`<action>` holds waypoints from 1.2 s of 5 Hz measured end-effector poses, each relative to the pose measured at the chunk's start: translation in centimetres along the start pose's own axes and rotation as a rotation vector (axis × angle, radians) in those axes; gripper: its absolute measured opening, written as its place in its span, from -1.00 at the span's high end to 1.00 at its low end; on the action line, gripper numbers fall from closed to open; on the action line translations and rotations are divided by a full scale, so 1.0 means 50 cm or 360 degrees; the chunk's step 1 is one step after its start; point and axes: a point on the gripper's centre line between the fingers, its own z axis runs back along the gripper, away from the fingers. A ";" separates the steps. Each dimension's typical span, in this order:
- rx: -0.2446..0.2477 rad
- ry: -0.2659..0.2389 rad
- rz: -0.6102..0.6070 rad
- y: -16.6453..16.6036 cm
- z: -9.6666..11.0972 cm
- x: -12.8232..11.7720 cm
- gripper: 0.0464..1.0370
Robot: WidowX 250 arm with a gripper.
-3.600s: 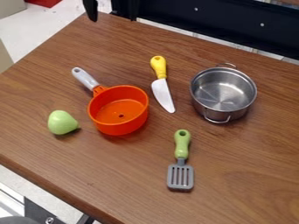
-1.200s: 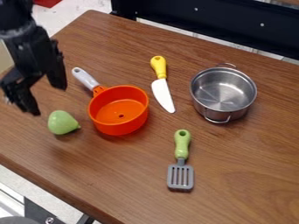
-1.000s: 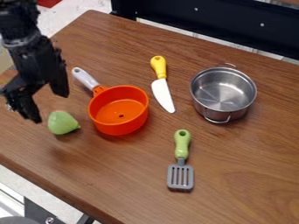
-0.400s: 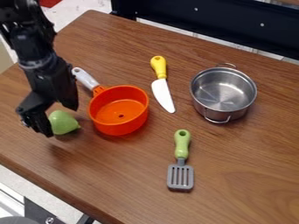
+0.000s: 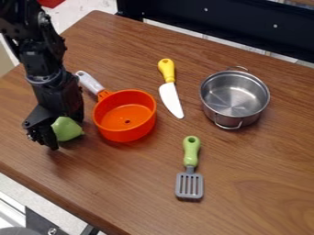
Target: Put the green object into orange pot
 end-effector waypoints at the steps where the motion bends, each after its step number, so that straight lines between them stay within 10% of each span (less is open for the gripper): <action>1: -0.0034 0.0007 0.0043 -0.004 -0.010 0.001 -0.33; 3: -0.0049 -0.0026 0.0159 0.002 -0.008 0.009 -0.28; 6: 0.0017 -0.0146 0.0683 0.080 0.147 0.010 -0.28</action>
